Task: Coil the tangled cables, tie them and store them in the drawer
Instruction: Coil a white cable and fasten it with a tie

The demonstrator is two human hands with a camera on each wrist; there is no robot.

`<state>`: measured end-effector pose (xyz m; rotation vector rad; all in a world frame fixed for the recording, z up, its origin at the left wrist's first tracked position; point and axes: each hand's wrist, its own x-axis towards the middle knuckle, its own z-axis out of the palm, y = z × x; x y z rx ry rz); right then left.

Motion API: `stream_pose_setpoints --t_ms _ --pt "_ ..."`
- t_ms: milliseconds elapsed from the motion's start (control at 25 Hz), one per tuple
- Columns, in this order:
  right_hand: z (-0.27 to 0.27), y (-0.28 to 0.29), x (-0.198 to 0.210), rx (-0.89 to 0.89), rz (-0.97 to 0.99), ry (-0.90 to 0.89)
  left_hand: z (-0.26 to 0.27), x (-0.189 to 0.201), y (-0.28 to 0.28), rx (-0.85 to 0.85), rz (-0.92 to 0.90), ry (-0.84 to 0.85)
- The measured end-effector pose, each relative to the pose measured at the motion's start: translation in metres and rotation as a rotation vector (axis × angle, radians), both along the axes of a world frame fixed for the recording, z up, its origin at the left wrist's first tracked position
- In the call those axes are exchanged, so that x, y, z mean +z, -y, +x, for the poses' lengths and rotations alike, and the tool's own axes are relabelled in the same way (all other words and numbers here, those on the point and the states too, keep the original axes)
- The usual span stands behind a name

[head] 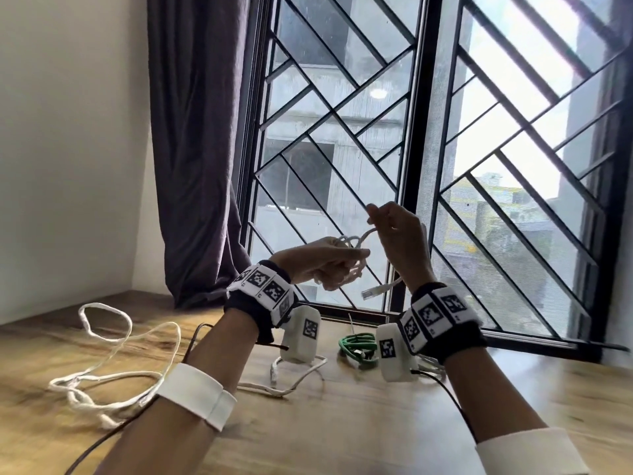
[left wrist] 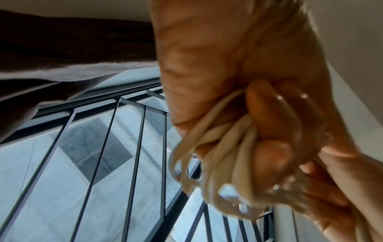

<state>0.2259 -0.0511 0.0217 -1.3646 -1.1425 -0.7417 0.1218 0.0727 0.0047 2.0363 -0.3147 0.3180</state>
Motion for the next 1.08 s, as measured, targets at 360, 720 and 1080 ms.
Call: stream_pose_setpoints --t_ms 360,720,1080 --pt "-0.003 -0.009 -0.005 0.616 0.055 -0.468 -0.002 0.005 0.025 -0.468 -0.452 -0.06" --pt "-0.031 -0.021 -0.005 0.665 0.111 -0.719 0.007 0.008 0.02 -0.314 -0.694 0.207" --pt "-0.006 -0.021 -0.014 0.388 0.169 -0.537 0.007 0.012 0.032 -0.197 -0.718 -0.027"
